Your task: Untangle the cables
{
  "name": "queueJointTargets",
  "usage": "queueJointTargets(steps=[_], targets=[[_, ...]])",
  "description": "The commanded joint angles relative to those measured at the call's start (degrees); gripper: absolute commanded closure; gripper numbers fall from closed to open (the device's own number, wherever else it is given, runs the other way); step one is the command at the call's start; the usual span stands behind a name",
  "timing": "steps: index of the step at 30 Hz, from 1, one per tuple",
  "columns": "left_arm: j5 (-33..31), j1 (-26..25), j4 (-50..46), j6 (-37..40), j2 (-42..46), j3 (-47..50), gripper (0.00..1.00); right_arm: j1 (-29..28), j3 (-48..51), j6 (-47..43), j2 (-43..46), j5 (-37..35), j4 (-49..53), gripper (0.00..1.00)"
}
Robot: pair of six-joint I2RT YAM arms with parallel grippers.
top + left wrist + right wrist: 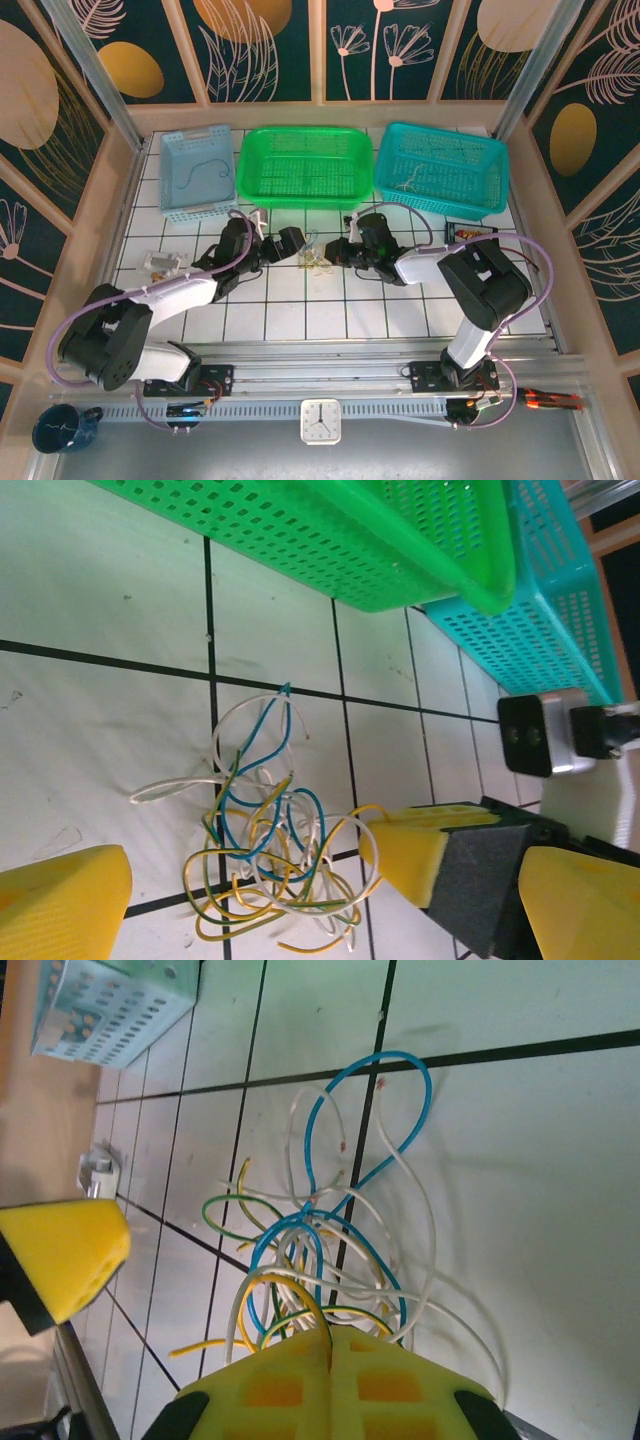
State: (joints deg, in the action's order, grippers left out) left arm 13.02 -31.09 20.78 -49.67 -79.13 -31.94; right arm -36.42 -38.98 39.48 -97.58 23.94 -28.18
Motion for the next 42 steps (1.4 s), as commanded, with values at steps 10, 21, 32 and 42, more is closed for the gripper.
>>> queueJointTargets(steps=[10, 21, 32, 42], targets=[[-4.6, -1.6, -4.1, 6.4, -7.7, -5.2, 0.01, -1.1, -1.8, -2.8, 9.3, -0.4, 4.1, 1.00], [-6.2, -1.8, -4.4, 8.4, -13.4, -3.7, 0.01, -3.2, -7.2, -4.0, 18.1, 0.9, 7.5, 1.00], [-6.4, -1.7, -4.5, 8.3, -11.9, -2.6, 0.01, -2.5, -1.4, -0.4, 21.1, 0.1, -3.4, 1.00], [-8.3, -1.8, -9.9, 10.1, -3.2, -1.9, 0.01, -1.8, 4.9, 0.9, 19.5, -2.1, -8.0, 1.00]])
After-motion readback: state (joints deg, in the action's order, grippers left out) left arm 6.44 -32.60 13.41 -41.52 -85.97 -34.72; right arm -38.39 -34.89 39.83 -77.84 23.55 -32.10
